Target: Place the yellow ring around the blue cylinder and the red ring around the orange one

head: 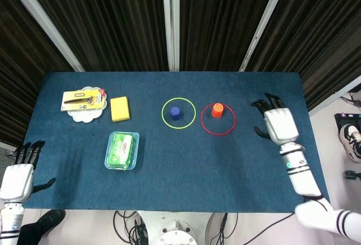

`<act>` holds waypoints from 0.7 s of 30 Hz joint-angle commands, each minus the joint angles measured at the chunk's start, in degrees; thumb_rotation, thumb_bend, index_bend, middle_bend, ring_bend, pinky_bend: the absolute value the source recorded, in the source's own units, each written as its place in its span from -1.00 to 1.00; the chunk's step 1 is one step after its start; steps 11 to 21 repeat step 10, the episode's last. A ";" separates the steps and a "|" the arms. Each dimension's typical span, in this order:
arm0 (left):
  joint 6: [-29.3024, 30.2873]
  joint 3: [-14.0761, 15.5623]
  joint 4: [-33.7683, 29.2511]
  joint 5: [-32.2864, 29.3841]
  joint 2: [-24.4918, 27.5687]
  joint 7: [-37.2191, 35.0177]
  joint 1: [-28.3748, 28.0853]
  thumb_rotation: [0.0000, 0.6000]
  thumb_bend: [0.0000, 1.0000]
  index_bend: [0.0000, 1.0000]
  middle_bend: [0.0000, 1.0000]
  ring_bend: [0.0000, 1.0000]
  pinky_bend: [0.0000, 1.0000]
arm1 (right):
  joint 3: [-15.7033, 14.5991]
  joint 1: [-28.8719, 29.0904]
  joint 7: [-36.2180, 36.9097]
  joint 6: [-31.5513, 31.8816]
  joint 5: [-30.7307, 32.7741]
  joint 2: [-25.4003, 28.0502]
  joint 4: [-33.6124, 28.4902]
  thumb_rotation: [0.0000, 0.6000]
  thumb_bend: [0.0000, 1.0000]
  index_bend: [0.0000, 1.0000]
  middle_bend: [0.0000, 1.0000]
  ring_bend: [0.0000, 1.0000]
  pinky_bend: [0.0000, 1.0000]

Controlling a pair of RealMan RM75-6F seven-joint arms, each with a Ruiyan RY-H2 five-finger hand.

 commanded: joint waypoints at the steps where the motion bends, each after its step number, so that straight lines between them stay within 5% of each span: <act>1: 0.30 -0.28 -0.41 0.19 0.05 0.40 -0.18 1.00 -0.81 -0.89 -0.90 -1.00 -1.00 | -5.97 -11.90 4.41 13.23 -7.51 5.55 -6.61 1.00 -0.70 -0.67 -0.64 -0.98 -0.88; 8: 0.09 -0.41 -1.92 0.83 0.44 2.24 -0.86 1.00 -0.81 -0.89 -0.90 -1.00 -1.00 | -10.32 -20.36 8.90 19.90 -11.30 7.27 -6.17 1.00 -0.70 -0.74 -0.71 -1.00 -1.00; 21: -0.12 -0.42 -2.35 0.96 0.54 2.70 -1.10 1.00 -0.81 -0.89 -0.90 -1.00 -1.00 | -10.66 -21.04 9.65 19.70 -12.16 7.60 -6.01 1.00 -0.70 -0.75 -0.71 -1.00 -1.00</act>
